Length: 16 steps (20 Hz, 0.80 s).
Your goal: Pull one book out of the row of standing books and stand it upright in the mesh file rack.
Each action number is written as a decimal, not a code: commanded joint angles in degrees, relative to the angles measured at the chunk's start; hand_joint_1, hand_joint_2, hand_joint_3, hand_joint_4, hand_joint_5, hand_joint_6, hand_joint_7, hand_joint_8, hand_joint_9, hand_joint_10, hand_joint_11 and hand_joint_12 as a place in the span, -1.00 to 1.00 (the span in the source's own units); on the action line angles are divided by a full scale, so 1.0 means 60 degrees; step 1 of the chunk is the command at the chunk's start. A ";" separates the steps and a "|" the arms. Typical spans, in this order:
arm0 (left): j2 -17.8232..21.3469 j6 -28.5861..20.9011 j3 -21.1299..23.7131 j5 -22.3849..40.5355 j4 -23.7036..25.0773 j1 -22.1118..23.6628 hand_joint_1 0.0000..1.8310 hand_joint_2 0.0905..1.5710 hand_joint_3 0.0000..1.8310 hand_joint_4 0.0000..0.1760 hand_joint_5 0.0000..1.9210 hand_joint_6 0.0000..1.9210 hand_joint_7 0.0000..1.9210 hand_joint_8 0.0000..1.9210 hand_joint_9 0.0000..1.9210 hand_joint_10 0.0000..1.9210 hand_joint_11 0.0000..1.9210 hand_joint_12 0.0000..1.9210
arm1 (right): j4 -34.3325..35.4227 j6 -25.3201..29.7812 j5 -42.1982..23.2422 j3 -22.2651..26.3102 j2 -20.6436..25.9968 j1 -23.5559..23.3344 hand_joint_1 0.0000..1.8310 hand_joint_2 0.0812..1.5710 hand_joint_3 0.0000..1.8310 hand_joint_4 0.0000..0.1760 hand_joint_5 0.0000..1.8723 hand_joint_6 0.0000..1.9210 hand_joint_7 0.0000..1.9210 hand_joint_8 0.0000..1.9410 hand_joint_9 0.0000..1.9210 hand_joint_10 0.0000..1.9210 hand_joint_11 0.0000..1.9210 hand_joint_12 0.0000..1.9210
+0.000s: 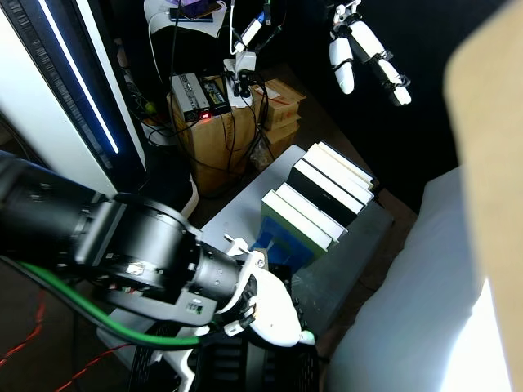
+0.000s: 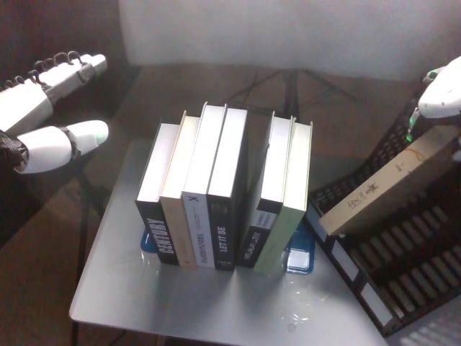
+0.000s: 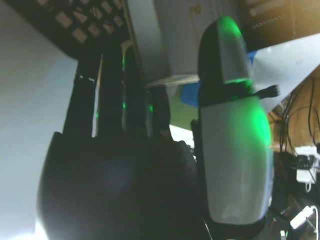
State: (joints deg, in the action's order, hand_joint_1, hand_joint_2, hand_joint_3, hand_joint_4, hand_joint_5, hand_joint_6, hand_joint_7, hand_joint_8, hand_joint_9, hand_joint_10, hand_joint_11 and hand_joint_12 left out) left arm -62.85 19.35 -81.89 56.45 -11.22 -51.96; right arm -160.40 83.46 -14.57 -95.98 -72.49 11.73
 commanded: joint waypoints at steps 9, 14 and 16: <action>-0.0104 -0.0143 -0.0178 0.1235 -0.0158 0.0026 -0.61 0.82 -1.00 -0.80 -0.94 -1.00 -1.00 -1.00 -1.00 -1.00 -1.00 -1.00 | -0.0147 0.0098 0.0717 -0.0112 0.0236 -0.0098 0.24 0.61 -1.00 -1.00 -0.25 0.39 -0.29 0.61 -0.38 0.45 -0.49 0.87; -0.0110 -0.0141 -0.0159 0.1240 -0.0180 0.0025 -0.58 0.82 -1.00 -0.89 -0.94 -1.00 -1.00 -1.00 -1.00 -1.00 -1.00 -1.00 | -0.0383 0.0012 0.0623 0.0464 0.0549 -0.0266 0.46 0.57 -1.00 -1.00 -0.31 0.40 -0.25 0.40 -0.25 0.66 -0.43 0.72; -0.0113 -0.0145 -0.0151 0.1254 -0.0211 -0.0010 -0.56 0.82 -1.00 -0.95 -0.93 -1.00 -1.00 -1.00 -1.00 -1.00 -1.00 -1.00 | -0.0704 -0.0129 0.0454 0.0544 0.0554 -0.0401 0.46 0.57 -1.00 -1.00 -0.37 0.44 -0.25 0.40 -0.20 0.61 -0.30 0.66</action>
State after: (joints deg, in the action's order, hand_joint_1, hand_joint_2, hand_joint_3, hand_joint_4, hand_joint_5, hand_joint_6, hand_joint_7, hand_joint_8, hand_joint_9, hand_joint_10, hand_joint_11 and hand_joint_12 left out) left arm -63.48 18.92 -82.59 56.66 -11.14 -52.07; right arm -163.11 83.20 -15.77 -92.40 -70.22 9.78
